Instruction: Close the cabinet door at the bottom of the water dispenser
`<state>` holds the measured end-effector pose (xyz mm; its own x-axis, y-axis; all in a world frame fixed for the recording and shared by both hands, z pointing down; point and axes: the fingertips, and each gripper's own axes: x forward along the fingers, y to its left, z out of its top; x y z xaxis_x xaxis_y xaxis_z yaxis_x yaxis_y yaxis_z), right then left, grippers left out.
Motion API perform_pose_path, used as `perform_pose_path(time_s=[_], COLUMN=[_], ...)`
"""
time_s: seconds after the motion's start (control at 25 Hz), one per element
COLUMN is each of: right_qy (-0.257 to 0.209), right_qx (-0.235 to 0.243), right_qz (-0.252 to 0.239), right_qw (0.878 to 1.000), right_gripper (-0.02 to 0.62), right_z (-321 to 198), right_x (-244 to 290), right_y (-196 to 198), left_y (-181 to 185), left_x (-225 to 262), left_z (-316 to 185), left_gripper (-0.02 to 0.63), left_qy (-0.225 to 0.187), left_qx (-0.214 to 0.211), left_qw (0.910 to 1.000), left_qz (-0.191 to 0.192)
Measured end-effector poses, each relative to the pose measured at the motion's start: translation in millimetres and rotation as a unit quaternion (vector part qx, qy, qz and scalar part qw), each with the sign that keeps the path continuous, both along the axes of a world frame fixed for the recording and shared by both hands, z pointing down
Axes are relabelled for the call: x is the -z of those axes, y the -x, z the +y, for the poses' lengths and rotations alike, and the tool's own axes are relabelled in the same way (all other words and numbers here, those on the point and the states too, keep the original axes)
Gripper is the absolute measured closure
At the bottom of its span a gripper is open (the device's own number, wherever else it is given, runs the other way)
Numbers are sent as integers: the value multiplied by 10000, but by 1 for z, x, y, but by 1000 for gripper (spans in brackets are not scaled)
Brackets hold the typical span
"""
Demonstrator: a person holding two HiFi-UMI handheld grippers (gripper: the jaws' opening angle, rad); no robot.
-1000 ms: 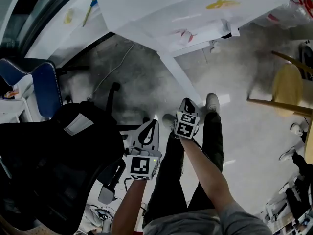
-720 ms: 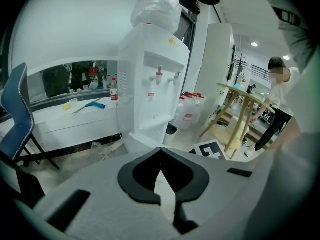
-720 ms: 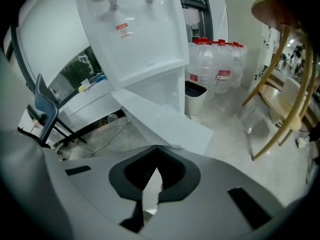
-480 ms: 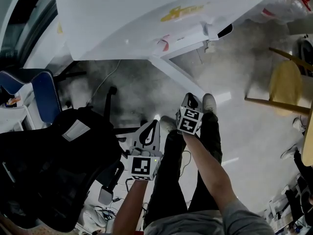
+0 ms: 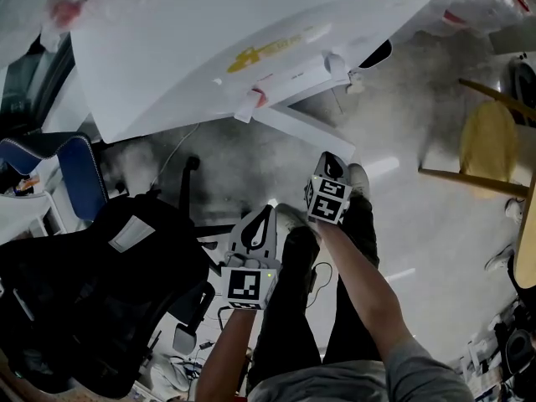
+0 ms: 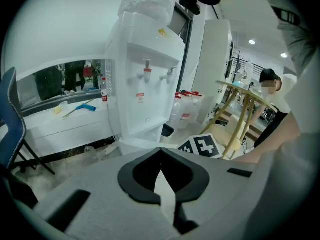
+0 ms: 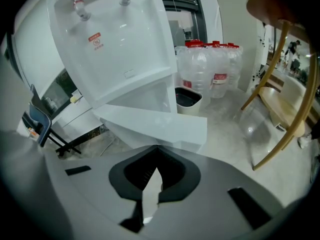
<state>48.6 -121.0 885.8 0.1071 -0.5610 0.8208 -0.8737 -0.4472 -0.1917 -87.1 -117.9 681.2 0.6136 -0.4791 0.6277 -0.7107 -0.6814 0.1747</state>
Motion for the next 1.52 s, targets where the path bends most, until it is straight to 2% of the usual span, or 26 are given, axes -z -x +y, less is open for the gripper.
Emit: perform_pose_path(time_s=[0.36, 0.92, 1.52], right_qy=[-113, -574, -930], right_qx=[-95, -100, 146], right_qz=[51, 216, 179], right_qw=[9999, 9981, 9954], right_gripper=[588, 588, 588], right_z=[-27, -84, -146], right_x=[-6, -4, -3], right_y=[-30, -71, -98], left_y=[-12, -43, -72], left_x=[-16, -23, -33], left_z=[-11, -33, -43], left_gripper=[600, 600, 600], left_qy=[-35, -122, -76], left_qx=[-233, -428, -436], left_qw=[9995, 9987, 9986], left_qz=[-200, -239, -298])
